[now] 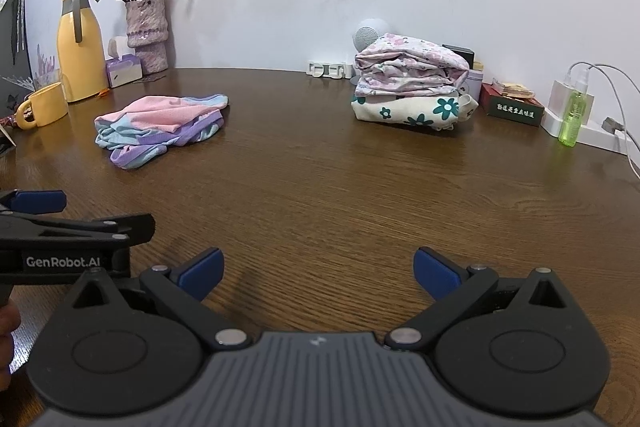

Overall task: Fold clothes
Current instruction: 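Move both grippers to the crumpled pink garment and grasp its edges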

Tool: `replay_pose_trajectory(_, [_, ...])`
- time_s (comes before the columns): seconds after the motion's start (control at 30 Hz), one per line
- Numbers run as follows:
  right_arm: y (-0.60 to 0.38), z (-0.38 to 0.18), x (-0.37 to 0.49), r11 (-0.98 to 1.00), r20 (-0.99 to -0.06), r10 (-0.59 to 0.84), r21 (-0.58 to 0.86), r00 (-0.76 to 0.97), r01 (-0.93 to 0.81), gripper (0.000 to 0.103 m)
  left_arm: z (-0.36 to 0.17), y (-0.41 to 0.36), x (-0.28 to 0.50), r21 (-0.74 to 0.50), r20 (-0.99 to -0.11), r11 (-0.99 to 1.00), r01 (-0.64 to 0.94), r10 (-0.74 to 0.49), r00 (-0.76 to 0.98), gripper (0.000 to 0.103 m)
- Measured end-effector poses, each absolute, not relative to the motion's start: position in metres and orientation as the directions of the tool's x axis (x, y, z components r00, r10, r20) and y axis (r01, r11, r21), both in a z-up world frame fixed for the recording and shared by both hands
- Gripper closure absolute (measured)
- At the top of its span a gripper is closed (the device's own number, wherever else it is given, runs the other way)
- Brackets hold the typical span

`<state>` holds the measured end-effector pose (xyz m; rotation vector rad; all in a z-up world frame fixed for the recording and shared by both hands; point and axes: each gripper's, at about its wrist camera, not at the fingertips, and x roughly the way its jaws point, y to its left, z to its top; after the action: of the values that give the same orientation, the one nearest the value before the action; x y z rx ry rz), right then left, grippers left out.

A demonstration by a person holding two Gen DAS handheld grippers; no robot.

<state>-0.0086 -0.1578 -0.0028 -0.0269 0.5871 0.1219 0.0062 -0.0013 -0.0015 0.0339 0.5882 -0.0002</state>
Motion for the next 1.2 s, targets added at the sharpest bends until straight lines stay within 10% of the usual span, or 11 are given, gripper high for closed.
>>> replay_pose_trajectory(1.2, [-0.062, 0.041, 0.212, 0.929, -0.510, 0.367, 0.170, 0.777, -0.328, 0.000, 0.040, 0.148, 0.147, -0.039, -0.519, 0.991, -0.131, 0.092, 0.850, 0.000])
